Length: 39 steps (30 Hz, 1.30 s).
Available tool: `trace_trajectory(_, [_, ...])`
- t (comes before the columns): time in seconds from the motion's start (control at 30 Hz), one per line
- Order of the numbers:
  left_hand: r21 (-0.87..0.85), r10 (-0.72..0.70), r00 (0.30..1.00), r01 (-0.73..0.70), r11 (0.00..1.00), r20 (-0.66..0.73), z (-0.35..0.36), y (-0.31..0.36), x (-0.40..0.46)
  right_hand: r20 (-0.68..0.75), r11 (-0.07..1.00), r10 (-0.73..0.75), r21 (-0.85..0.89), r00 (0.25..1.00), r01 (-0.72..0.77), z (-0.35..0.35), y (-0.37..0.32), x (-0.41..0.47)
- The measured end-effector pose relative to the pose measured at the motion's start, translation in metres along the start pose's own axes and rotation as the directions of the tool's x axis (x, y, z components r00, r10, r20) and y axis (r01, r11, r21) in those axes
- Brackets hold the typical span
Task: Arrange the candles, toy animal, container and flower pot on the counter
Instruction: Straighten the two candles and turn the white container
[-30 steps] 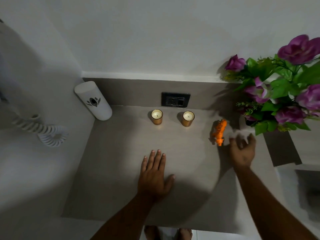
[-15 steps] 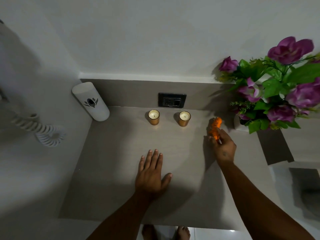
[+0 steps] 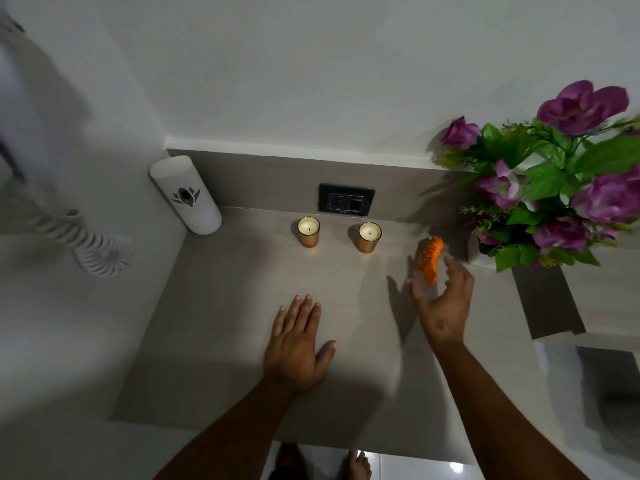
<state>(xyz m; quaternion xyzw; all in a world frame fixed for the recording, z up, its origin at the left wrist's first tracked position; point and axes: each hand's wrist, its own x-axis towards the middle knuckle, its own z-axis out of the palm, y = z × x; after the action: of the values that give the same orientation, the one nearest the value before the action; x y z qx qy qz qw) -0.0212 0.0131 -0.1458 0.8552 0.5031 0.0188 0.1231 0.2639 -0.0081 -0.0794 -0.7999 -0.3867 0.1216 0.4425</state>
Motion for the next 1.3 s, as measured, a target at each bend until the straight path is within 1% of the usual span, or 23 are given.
trace_trajectory(0.07, [-0.011,-0.007,1.000,0.007,1.000,-0.002,0.000,-0.001,0.000,0.071,0.995,-0.063,0.086,0.996,0.057,0.007,-0.014,-0.015])
trace_trajectory(0.17, [-0.044,-0.014,1.000,0.013,0.999,-0.017,-0.001,-0.002,0.001,0.153,0.986,-0.058,0.165,0.987,0.032,0.029,-0.031,-0.030])
trace_trajectory(0.27, [-0.062,-0.036,0.999,0.035,0.997,-0.018,-0.001,-0.003,0.009,0.188,0.974,0.068,0.202,0.980,-0.106,0.053,-0.044,-0.024])
trace_trajectory(0.37, [-0.085,-0.033,0.999,0.033,0.996,-0.002,-0.006,-0.017,0.028,0.225,0.963,0.194,0.142,0.955,-0.229,0.073,-0.045,-0.005])
trace_trajectory(0.43, [-0.165,-0.076,0.997,0.076,0.983,0.009,-0.016,-0.025,0.048,0.240,0.960,0.240,0.083,0.941,-0.266,0.082,-0.043,0.006])
trace_trajectory(0.47, [-0.253,-0.131,0.991,0.130,0.959,0.013,-0.023,-0.028,0.061,0.240,0.959,0.256,0.058,0.936,-0.278,0.086,-0.042,0.012])
trace_trajectory(0.5, [-0.356,-0.207,0.978,0.197,0.914,0.011,-0.031,-0.030,0.073,0.239,0.956,0.270,0.044,0.933,-0.288,0.091,-0.043,0.018])
trace_trajectory(0.57, [-0.527,-0.345,0.939,0.286,0.800,-0.014,-0.046,-0.032,0.099,0.239,0.946,0.302,0.043,0.923,-0.321,0.099,-0.049,0.028])
trace_trajectory(0.63, [-0.609,-0.411,0.911,0.308,0.731,-0.033,-0.059,-0.032,0.127,0.224,0.929,0.343,0.061,0.912,-0.364,0.107,-0.057,0.038])
trace_trajectory(0.73, [-0.685,-0.441,0.897,0.323,0.653,0.003,-0.071,-0.035,0.162,0.206,0.911,0.374,0.100,0.904,-0.400,0.116,-0.068,0.044])
trace_trajectory(0.9, [-0.738,-0.448,0.891,0.351,0.577,0.074,-0.069,-0.033,0.191,0.197,0.907,0.390,0.090,0.900,-0.412,0.122,-0.069,0.056])
trace_trajectory(1.0, [-0.763,-0.460,0.886,0.339,0.551,0.062,-0.069,-0.030,0.197,0.201,0.917,0.375,0.066,0.905,-0.394,0.124,-0.069,0.065])
trace_trajectory(1.03, [-0.763,-0.463,0.885,0.332,0.554,0.050,-0.069,-0.030,0.198,0.207,0.920,0.371,0.053,0.905,-0.389,0.126,-0.069,0.068])
trace_trajectory(1.13, [-0.733,-0.454,0.891,0.310,0.606,0.001,-0.070,-0.029,0.198,0.221,0.916,0.386,0.021,0.896,-0.400,0.129,-0.069,0.074])
trace_trajectory(1.3, [-0.729,-0.440,0.898,0.305,0.612,0.006,-0.071,-0.029,0.199,0.220,0.928,0.360,0.010,0.906,-0.371,0.129,-0.064,0.074])
